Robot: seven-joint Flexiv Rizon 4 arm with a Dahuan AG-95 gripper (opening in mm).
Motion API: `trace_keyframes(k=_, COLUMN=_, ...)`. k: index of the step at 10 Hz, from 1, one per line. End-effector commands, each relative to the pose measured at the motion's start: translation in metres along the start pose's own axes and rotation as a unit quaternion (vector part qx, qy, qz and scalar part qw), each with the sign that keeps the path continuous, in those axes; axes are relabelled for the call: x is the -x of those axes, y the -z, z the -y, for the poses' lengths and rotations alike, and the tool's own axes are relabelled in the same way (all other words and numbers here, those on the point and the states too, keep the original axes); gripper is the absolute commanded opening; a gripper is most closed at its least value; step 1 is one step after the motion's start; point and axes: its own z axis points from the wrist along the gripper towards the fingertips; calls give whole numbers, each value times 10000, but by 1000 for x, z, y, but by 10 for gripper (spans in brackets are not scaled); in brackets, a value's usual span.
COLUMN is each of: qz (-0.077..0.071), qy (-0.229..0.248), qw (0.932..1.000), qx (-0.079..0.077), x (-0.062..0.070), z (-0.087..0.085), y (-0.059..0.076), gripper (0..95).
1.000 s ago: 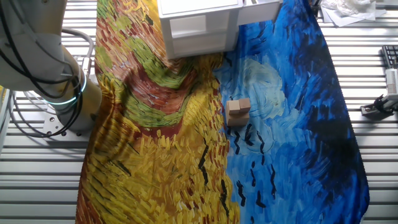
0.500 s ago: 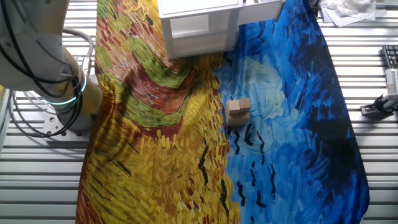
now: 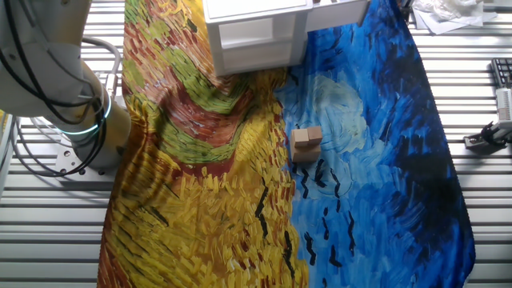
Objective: Take something out of a drawer
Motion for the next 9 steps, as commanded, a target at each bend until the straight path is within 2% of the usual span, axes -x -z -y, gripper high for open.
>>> trace_keyframes(k=1, qz=6, qy=-7, qw=10000, qx=3, x=0, z=0, y=0, gripper=0)
trace_keyframes(k=7, qz=32, qy=69, qw=10000, qx=-25, x=2, z=-1, y=0, gripper=0)
trace_keyframes(k=8, qz=67, qy=132, qw=9999, qx=-12, x=2, z=-1, y=0, gripper=380)
trace_keyframes(k=9, qz=74, qy=131, qw=9999, qx=4, x=2, z=-1, y=0, gripper=570)
